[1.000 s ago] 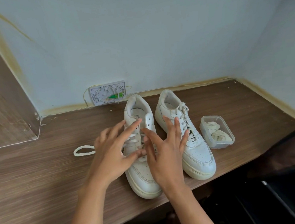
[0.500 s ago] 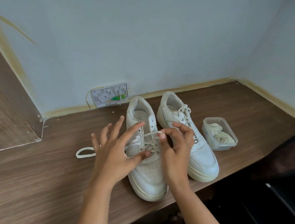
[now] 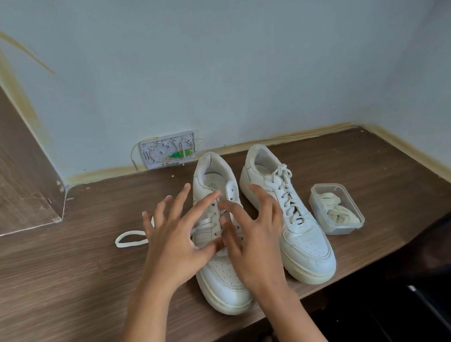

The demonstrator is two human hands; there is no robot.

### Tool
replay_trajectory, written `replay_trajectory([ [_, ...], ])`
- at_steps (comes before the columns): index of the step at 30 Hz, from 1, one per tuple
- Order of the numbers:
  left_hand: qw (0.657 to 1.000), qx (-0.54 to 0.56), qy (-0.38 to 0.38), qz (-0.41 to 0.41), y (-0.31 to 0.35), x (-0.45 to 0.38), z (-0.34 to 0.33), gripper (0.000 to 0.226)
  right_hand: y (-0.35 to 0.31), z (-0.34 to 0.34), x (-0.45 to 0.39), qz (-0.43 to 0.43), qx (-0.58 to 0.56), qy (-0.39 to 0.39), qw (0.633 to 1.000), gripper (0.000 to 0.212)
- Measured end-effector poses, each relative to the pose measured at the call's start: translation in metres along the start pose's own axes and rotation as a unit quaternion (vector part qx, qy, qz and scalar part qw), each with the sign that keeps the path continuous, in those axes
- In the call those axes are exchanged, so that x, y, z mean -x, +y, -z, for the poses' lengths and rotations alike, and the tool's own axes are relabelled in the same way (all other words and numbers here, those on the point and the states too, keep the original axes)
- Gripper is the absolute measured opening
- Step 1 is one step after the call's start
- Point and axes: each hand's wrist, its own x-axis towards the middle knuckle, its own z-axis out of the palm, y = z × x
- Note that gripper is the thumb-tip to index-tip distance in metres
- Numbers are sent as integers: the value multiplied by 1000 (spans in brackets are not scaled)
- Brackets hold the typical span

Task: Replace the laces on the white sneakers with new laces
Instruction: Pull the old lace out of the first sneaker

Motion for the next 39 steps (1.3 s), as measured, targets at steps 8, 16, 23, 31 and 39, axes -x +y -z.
replay_trajectory([
  [8,1000,-9,10,-1,0,0,-1,88,-1,-4,2,16,87,25,996,41],
  [16,1000,-1,-9,22,-1,-1,-1,81,-7,-2,3,-2,35,87,996,20],
  [23,1000,2,-6,16,-4,-1,-2,82,-6,4,-4,-203,-172,236,935,14],
  [31,999,10,-25,24,-3,0,-1,83,-8,8,-3,-65,-66,151,984,19],
  [39,1000,4,-17,9,-5,0,-4,80,-6,-2,3,-19,97,49,994,29],
])
